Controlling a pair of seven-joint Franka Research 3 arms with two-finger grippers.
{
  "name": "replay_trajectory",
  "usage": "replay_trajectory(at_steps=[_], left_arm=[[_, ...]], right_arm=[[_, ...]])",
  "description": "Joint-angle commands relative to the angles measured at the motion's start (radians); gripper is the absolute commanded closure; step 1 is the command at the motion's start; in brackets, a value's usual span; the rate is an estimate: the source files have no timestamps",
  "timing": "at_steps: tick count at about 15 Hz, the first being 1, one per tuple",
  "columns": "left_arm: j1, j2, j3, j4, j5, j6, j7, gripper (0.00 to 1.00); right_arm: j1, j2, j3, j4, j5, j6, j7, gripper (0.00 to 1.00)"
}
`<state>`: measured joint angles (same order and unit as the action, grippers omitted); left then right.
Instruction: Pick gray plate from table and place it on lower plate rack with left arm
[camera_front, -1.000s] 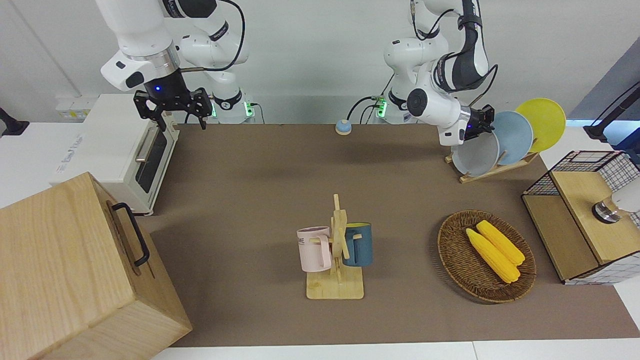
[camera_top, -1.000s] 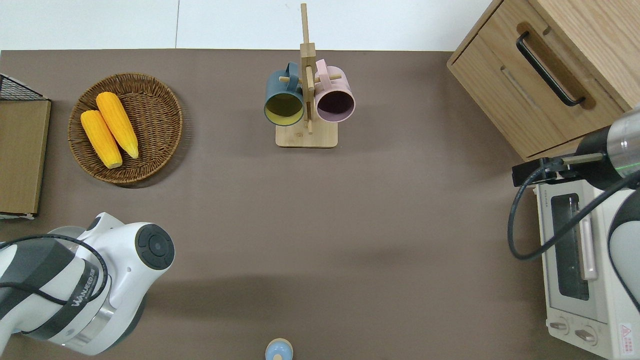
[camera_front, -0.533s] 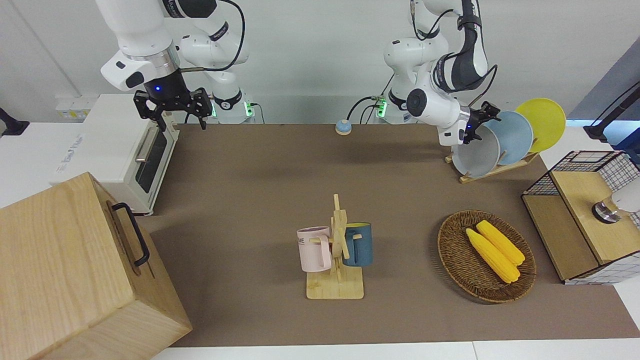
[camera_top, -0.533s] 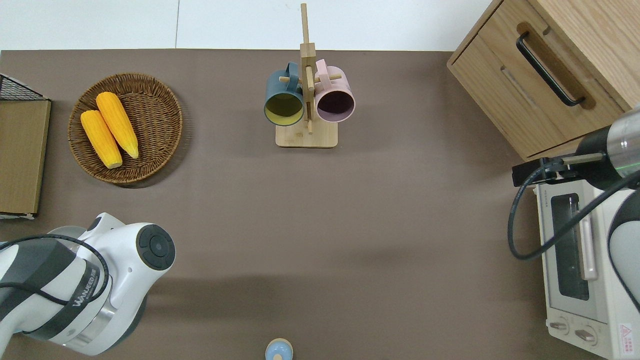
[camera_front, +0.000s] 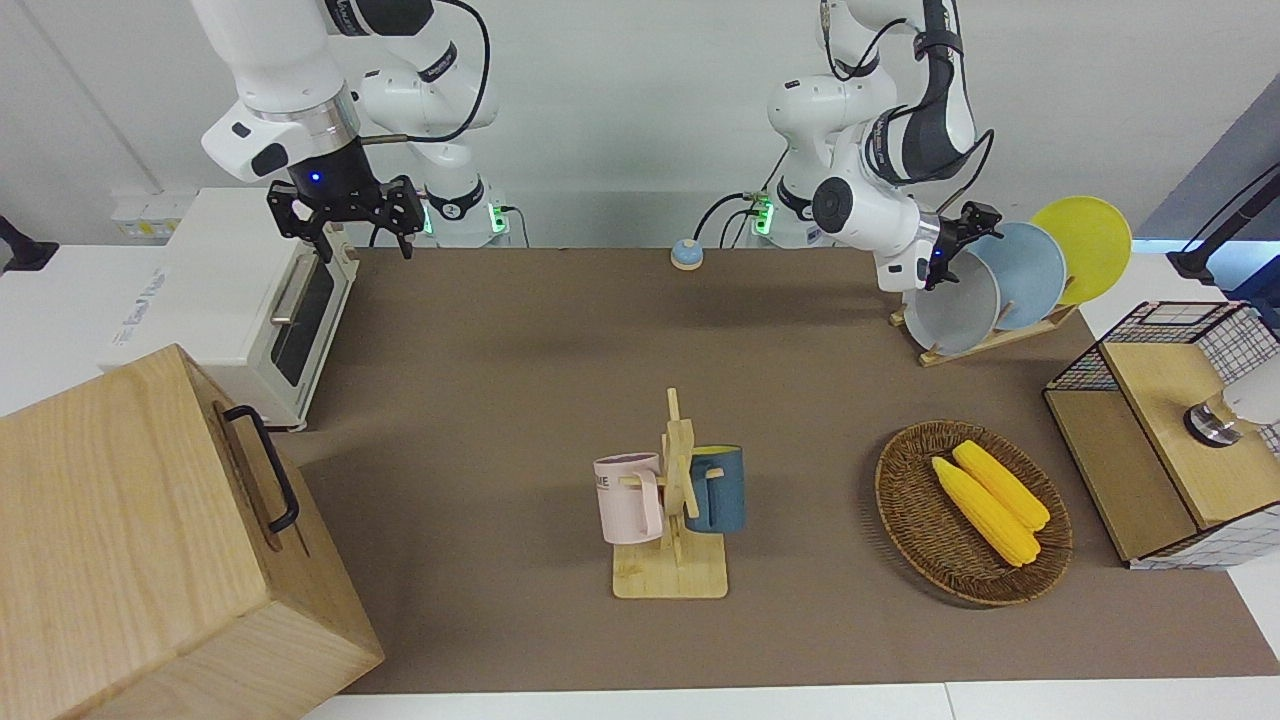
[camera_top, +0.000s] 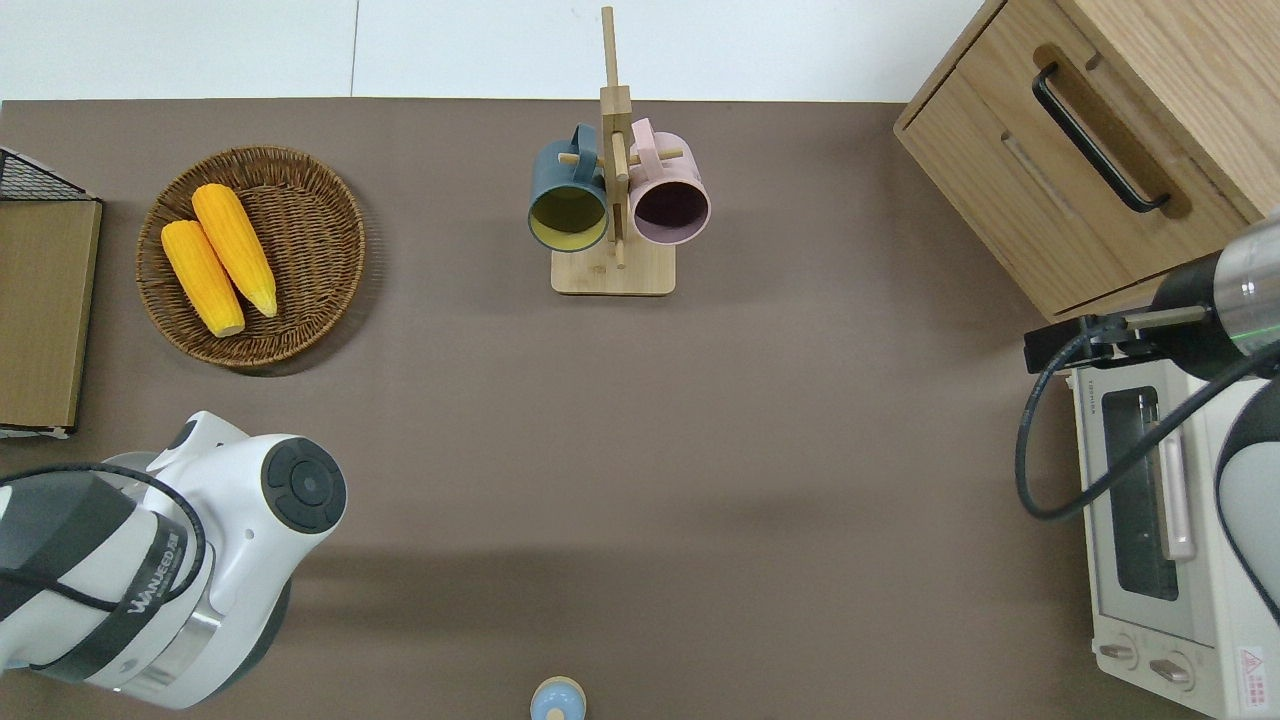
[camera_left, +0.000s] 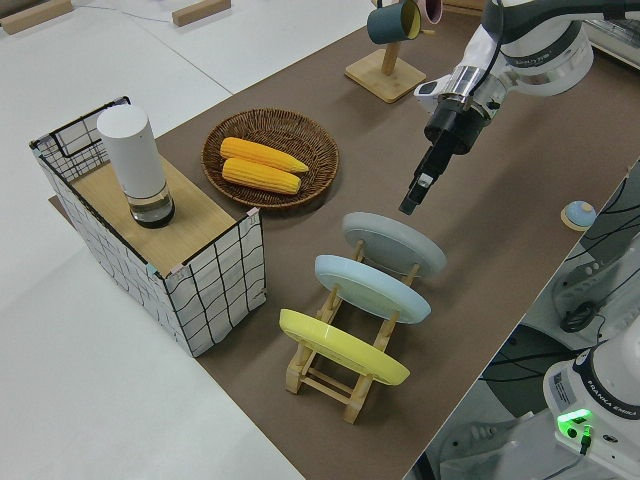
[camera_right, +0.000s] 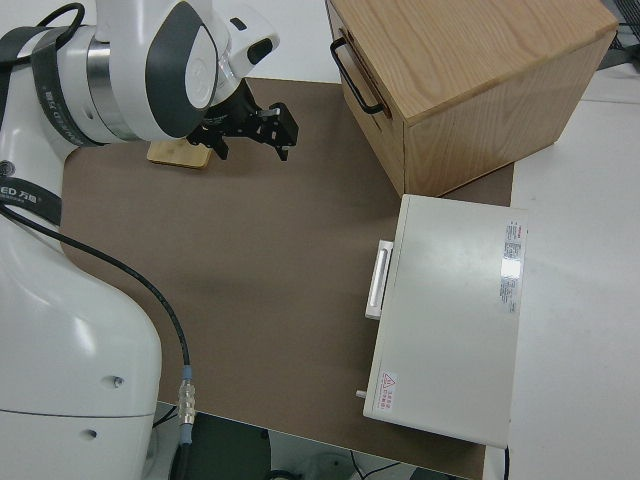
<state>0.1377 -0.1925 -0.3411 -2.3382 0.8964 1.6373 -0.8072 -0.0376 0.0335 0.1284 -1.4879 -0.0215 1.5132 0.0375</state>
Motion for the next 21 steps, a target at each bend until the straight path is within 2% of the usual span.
replay_trajectory(at_steps=[1, 4, 8, 12, 17, 21], left_arm=[[-0.003, -0.007, -0.001, 0.111, -0.156, 0.010, 0.019, 0.00], [-0.003, -0.001, -0.002, 0.221, -0.360, 0.016, 0.104, 0.00], [-0.001, 0.027, 0.002, 0.342, -0.543, 0.016, 0.226, 0.00], [0.008, 0.031, 0.008, 0.402, -0.742, 0.030, 0.330, 0.00], [0.010, 0.028, 0.011, 0.441, -0.925, 0.030, 0.469, 0.00], [0.014, 0.024, 0.014, 0.442, -0.976, 0.039, 0.662, 0.00]], right_arm=[[-0.022, 0.009, 0.020, 0.021, -0.003, -0.016, 0.013, 0.017], [-0.022, 0.009, 0.020, 0.021, -0.003, -0.016, 0.013, 0.017], [-0.022, 0.009, 0.020, 0.020, -0.003, -0.016, 0.013, 0.017], [-0.022, 0.009, 0.020, 0.021, -0.003, -0.016, 0.013, 0.017], [-0.022, 0.009, 0.020, 0.021, -0.003, -0.016, 0.013, 0.017], [-0.022, 0.009, 0.020, 0.021, -0.003, -0.016, 0.013, 0.017]])
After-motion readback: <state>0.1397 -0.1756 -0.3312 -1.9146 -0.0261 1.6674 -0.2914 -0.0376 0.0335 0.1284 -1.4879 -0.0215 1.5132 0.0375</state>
